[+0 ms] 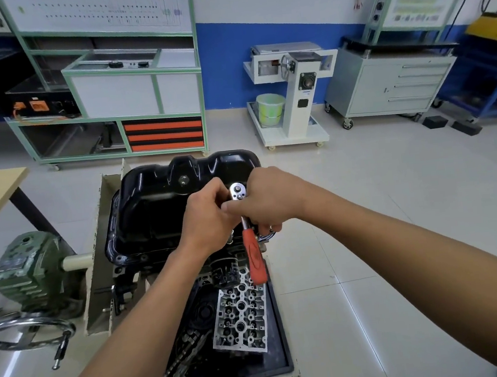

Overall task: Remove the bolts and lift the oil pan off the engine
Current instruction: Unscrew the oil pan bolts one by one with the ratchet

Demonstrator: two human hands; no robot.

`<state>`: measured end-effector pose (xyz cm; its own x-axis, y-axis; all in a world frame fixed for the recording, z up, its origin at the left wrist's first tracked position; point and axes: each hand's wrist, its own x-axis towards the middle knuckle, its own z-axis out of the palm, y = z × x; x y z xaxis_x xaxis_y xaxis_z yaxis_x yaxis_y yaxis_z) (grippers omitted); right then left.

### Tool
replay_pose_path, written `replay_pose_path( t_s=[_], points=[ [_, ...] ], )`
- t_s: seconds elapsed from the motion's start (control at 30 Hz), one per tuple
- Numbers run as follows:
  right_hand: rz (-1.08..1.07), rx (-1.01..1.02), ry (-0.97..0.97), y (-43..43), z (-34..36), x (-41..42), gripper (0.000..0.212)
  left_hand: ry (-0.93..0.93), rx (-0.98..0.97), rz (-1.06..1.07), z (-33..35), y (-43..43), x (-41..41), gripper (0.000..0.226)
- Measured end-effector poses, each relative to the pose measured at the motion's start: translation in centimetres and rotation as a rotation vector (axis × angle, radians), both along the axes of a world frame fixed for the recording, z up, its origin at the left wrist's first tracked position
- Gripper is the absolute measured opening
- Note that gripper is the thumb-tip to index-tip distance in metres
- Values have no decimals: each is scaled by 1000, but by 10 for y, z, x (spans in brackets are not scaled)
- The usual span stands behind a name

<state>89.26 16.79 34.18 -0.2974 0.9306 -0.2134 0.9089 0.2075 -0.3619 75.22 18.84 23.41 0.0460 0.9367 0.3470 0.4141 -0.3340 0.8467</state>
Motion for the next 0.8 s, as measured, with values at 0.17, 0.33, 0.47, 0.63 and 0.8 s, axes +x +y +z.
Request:
replay_pose_path(
  t_s=[0.17, 0.33, 0.47, 0.63, 0.8],
  points=[
    [24, 153, -136, 3, 8, 2, 38, -41, -60, -179, 6, -3, -6, 21],
    [120, 449, -385, 2, 14, 3, 14, -38, -133, -341, 10, -5, -17, 25],
    [146, 447, -349, 9, 10, 5, 37, -28, -159, -390, 15, -5, -22, 32],
    [272, 499, -254, 13, 2, 3, 33, -37, -159, -371, 16, -6, -24, 38],
    [138, 502, -300, 10, 3, 3, 29, -87, -118, -268, 11, -6, -23, 33]
  ],
)
